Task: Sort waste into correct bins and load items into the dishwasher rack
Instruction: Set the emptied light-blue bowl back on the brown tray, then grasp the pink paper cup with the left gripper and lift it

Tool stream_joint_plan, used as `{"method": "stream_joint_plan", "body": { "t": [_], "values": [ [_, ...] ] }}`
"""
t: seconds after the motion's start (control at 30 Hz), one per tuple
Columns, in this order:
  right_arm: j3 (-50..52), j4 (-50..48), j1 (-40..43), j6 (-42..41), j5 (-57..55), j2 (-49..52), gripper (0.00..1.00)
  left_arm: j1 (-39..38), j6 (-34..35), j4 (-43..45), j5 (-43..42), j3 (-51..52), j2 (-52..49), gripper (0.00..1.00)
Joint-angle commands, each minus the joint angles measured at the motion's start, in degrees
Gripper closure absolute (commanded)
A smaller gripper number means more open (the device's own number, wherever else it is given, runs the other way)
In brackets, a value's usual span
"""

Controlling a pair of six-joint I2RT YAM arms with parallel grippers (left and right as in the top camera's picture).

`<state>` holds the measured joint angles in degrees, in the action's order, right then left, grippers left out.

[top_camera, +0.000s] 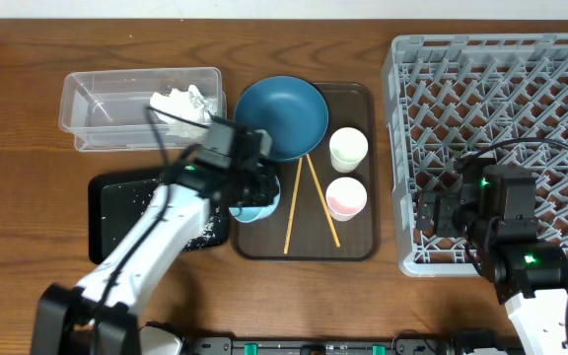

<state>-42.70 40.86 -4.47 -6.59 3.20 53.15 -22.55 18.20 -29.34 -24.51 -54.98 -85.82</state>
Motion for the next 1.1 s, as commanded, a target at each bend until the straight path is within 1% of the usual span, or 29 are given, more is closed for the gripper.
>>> {"method": "stream_joint_plan", "body": {
  "t": [0.0,0.2,0.23,0.3,0.43,0.47,0.63,0.7,0.77,0.9,1.07],
  "values": [
    [-1.3,-0.1,-1.4,-0.7,0.0,0.0,0.01,-2.7,0.1,1.5,7.5,-1.2,-3.1,0.93],
    [-1.3,-0.1,-1.4,-0.7,0.0,0.0,0.01,-4.3,0.1,2.8,7.5,-1.2,-6.0,0.92],
    [-1.3,-0.1,-1.4,-0.6,0.0,0.0,0.01,-4.3,0.1,2.9,7.5,-1.2,-5.9,0.9],
    [-1.3,-0.1,-1.4,-0.6,0.0,0.0,0.01,-4.2,0.1,3.0,7.5,-1.2,-5.6,0.76],
    [-1.3,-0.1,-1.4,-0.6,0.0,0.0,0.01,-4.2,-0.1,2.9,7.5,-1.2,-3.7,0.61],
    [-1.3,-0.1,-1.4,-0.7,0.0,0.0,0.01,-4.2,-0.1,2.9,7.4,-1.2,-3.0,0.59],
    [-1.3,-0.1,-1.4,-0.7,0.0,0.0,0.01,-4.2,-0.1,3.7,7.5,-2.8,2.4,0.56],
    [-1.3,-0.2,-1.4,-0.7,0.0,0.0,0.01,-4.2,-0.1,5.7,7.5,-2.9,4.1,0.52],
    [-1.3,-0.2,-1.4,-0.7,0.0,0.0,0.01,-4.5,-0.1,9.3,7.5,-2.9,5.1,0.5],
    [-1.3,-0.2,-1.4,-0.7,0.0,0.0,0.01,-6.0,-0.1,14.6,7.5,-2.9,4.3,0.48],
    [-1.3,-0.1,-1.4,-0.7,0.0,0.0,0.01,-9.5,-0.1,15.0,7.5,-2.9,1.4,0.48]
  ]
}}
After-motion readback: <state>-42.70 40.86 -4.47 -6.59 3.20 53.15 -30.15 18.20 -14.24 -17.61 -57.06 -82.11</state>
